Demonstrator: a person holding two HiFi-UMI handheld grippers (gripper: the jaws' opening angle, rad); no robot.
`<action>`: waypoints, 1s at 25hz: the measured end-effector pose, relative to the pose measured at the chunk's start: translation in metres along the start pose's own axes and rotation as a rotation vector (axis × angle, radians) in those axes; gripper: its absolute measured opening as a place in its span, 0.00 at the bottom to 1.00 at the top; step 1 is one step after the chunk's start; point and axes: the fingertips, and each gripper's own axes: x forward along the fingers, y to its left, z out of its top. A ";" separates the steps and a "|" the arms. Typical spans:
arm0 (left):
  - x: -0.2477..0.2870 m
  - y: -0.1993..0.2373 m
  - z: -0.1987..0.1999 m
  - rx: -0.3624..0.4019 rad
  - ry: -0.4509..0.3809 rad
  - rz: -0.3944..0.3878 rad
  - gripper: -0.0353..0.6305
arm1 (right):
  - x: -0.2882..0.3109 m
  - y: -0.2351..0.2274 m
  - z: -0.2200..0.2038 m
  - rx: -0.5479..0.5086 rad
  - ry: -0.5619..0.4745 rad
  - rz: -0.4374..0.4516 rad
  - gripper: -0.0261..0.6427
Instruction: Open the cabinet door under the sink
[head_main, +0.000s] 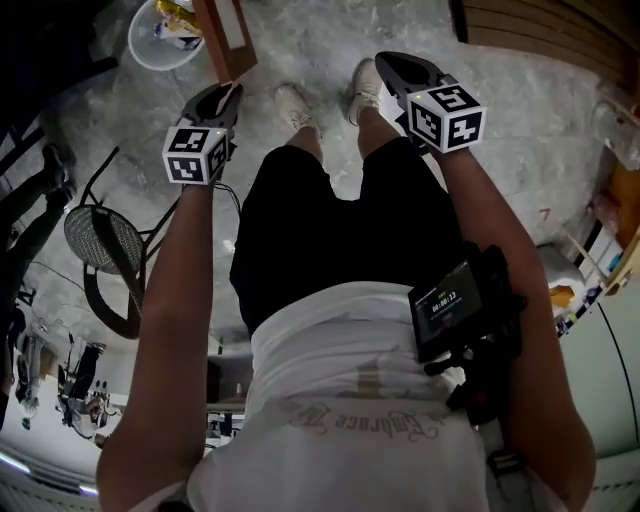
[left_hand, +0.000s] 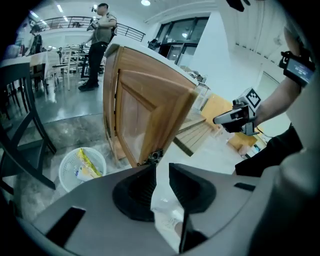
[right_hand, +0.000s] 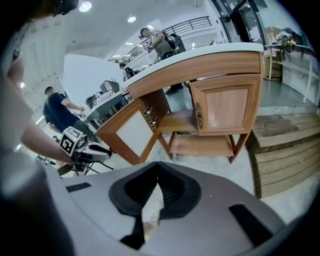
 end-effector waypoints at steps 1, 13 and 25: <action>-0.003 -0.007 0.000 -0.002 -0.007 -0.003 0.19 | 0.001 -0.001 0.003 -0.002 -0.002 -0.001 0.06; -0.017 -0.101 0.015 -0.040 -0.140 -0.104 0.17 | -0.016 0.009 0.023 0.029 -0.055 0.006 0.06; 0.018 -0.135 0.083 -0.055 -0.220 -0.160 0.07 | 0.006 -0.027 0.088 0.028 -0.148 0.091 0.06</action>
